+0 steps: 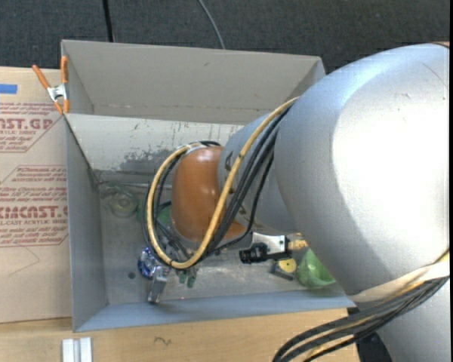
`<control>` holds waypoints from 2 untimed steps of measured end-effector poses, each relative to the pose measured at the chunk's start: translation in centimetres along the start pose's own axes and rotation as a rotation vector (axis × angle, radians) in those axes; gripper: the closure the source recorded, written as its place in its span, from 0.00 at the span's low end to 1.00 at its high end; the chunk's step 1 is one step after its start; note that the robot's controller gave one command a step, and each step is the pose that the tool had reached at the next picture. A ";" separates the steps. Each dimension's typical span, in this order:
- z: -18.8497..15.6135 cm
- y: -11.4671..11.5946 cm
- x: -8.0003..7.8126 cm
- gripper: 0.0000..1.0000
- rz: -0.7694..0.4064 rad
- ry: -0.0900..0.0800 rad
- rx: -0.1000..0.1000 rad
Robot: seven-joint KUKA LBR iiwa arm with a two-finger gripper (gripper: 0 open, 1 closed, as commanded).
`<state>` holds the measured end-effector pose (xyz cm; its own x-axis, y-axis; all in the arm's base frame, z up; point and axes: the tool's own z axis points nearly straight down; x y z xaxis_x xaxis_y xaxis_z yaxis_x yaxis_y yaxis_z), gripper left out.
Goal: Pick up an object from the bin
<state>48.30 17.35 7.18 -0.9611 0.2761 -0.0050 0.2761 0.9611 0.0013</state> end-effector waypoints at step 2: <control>-9.5 0.2 -0.1 1.00 0.000 -0.001 -0.004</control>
Offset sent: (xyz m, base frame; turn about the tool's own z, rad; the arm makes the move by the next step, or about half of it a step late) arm 0.0000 0.0000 0.0000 0.0000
